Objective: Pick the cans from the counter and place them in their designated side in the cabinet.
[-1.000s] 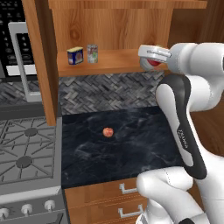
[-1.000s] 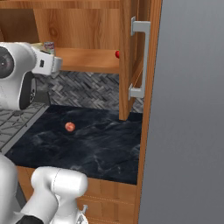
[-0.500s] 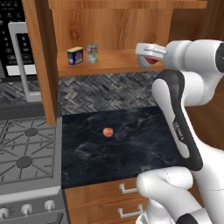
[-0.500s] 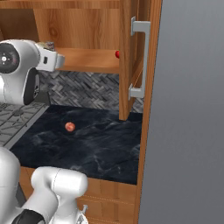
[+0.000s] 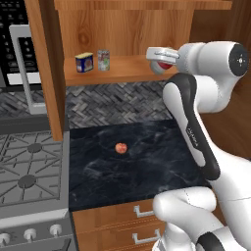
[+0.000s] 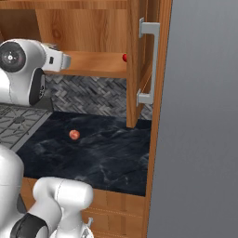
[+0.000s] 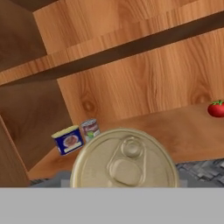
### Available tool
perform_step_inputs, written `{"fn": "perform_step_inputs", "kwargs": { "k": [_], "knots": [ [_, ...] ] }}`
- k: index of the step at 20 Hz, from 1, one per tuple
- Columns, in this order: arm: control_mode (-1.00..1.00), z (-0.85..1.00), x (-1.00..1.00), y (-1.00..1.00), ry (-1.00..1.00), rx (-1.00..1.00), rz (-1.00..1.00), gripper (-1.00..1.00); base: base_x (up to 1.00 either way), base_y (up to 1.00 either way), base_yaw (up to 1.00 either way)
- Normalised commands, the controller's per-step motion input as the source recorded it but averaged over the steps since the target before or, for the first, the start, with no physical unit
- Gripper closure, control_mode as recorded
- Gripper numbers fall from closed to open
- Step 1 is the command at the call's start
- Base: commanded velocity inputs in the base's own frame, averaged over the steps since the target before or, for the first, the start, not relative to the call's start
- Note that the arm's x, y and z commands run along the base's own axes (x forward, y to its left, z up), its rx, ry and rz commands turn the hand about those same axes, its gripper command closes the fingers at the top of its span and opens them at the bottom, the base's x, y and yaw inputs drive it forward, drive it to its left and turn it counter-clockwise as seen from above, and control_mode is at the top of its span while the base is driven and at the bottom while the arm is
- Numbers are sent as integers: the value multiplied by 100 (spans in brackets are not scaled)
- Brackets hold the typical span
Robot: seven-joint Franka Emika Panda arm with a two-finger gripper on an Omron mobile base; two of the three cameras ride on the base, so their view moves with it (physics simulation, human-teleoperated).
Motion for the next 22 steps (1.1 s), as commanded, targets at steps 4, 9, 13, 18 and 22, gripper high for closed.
{"fn": "perform_step_inputs", "kwargs": {
  "k": [4,9,13,18,22],
  "knots": [
    [-100,-3,20,7,0,-2,0,100,0,0,0],
    [-100,-5,16,6,1,-1,0,100,0,0,0],
    [-100,-7,16,7,2,-1,0,100,0,0,0],
    [-100,-3,15,9,0,0,0,100,0,0,0],
    [-100,0,16,8,0,0,0,100,0,0,0]
  ]
}}
